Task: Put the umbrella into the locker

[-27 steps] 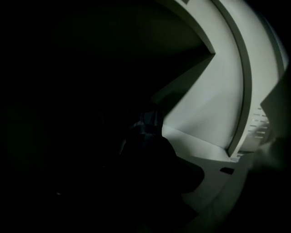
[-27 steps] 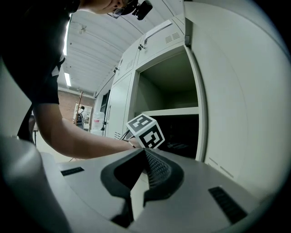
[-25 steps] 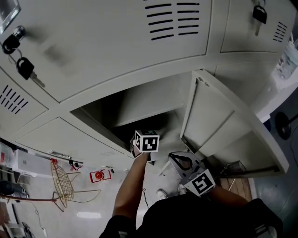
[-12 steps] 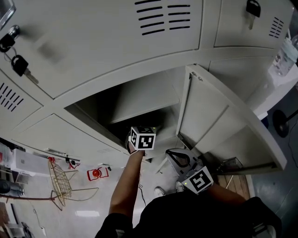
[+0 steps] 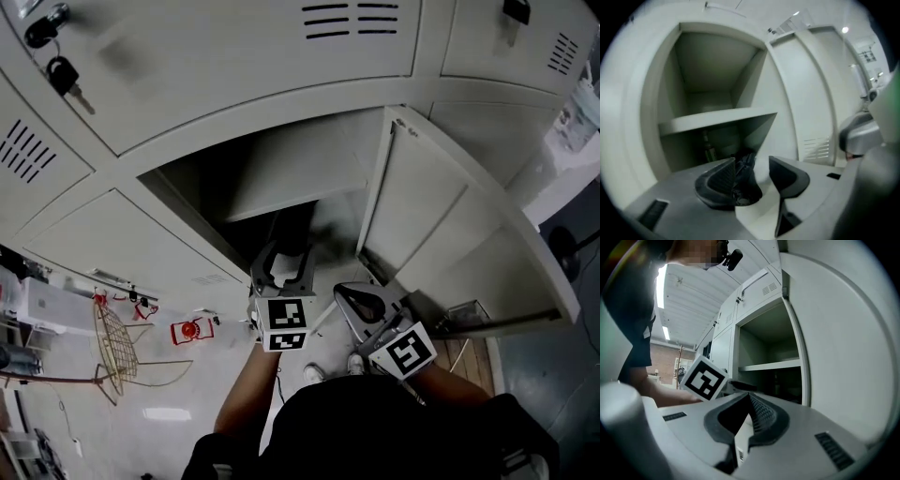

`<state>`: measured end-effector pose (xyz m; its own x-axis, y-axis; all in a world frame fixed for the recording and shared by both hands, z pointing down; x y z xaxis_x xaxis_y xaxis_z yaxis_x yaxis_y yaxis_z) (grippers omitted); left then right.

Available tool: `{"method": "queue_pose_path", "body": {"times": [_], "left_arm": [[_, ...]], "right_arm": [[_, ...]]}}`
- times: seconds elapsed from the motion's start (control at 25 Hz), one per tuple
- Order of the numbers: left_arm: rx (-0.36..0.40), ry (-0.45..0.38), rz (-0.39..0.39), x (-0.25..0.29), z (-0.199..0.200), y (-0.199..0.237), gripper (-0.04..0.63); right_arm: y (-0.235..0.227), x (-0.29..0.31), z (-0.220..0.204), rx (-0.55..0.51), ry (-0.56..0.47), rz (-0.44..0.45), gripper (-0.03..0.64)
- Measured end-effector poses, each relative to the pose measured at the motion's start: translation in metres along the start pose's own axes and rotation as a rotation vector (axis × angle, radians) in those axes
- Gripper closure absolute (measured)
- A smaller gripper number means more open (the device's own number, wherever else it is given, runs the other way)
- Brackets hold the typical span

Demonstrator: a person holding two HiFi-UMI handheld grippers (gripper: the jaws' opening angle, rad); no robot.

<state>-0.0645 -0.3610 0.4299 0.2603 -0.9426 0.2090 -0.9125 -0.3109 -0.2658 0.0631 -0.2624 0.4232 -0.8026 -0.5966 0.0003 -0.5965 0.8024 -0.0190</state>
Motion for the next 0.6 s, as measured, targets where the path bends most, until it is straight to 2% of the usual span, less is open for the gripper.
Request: {"method": "queue_pose_path", "body": {"times": [0.16, 0.24, 0.36, 0.44, 0.6], "left_arm": [[-0.034, -0.053, 0.039, -0.039, -0.003, 0.001, 0.488], [-0.07, -0.07, 0.066, -0.057, -0.007, 0.003, 0.594], [-0.154, -0.102, 0.046, -0.078, -0.01, 0.006, 0.601], [-0.198, -0.152, 0.018, -0.091, -0.009, 0.007, 0.601], [-0.233, -0.192, 0.018, -0.114, -0.014, 0.01, 0.601]], "right_arm": [[0.009, 0.002, -0.005, -0.007, 0.003, 0.0, 0.617], [0.013, 0.001, -0.008, 0.004, 0.009, -0.006, 0.617], [0.019, 0.002, -0.007, -0.007, -0.001, -0.009, 0.617], [0.023, 0.004, -0.003, -0.044, -0.016, -0.016, 0.618], [0.027, 0.006, -0.001, -0.086, -0.022, -0.043, 0.618]]}}
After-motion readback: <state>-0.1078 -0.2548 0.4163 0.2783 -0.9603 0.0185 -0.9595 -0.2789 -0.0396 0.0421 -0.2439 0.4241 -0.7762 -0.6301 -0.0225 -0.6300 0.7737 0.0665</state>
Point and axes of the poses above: the fingertips, and each gripper's own axes: x forward along the fingers, y to its left, z out of its top, the point moved 7 cm from there along -x, backward along the fingers, and after that the axes turned 11 degrees about z, right-handed, at the moved point
